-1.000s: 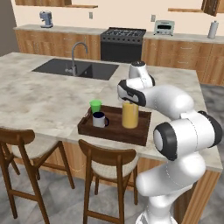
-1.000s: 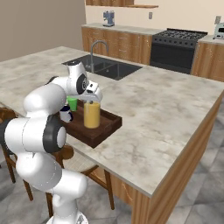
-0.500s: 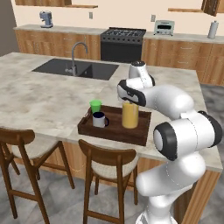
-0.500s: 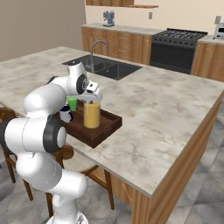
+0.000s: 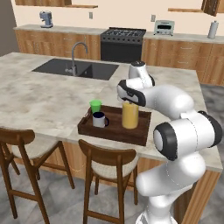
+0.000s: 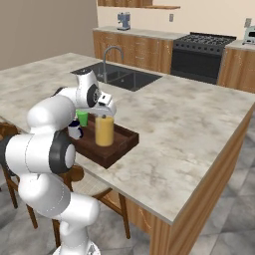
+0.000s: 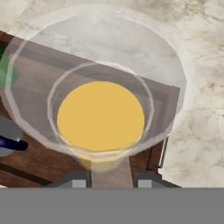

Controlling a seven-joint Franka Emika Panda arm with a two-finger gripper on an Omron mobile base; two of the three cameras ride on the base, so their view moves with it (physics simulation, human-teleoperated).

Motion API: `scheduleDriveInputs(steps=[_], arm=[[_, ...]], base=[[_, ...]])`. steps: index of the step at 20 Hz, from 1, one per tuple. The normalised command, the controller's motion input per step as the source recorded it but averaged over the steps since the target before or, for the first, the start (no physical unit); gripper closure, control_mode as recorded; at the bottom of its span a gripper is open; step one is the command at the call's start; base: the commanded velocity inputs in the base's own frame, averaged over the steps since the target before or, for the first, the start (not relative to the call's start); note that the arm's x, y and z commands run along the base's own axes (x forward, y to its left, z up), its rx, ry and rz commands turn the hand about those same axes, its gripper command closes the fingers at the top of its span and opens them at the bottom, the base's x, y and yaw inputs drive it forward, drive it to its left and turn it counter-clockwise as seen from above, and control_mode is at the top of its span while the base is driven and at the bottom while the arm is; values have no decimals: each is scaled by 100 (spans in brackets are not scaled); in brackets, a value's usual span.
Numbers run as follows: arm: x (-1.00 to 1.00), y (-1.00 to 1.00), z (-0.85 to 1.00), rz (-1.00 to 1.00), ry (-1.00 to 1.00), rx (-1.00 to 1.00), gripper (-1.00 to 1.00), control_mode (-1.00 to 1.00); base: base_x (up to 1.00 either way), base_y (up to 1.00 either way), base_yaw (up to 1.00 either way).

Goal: There is a tray on the dining counter. Grab the cup, mug, and pitcher and place them on the tray. The pitcher may be placed next to the tray if it cannot fit the tray.

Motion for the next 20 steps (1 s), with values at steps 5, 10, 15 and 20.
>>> scheduleDriveInputs(steps=[5,10,15,20], arm=[[0,0,0,0,0,0,-100,-100],[-22,0,0,0,0,0,-100,-100],[-51,0,0,0,0,0,-100,-100],[-38,0,6,0,0,0,-100,-100]], base=[[0,0,0],[0,0,0],[0,0,0],[0,0,0]])
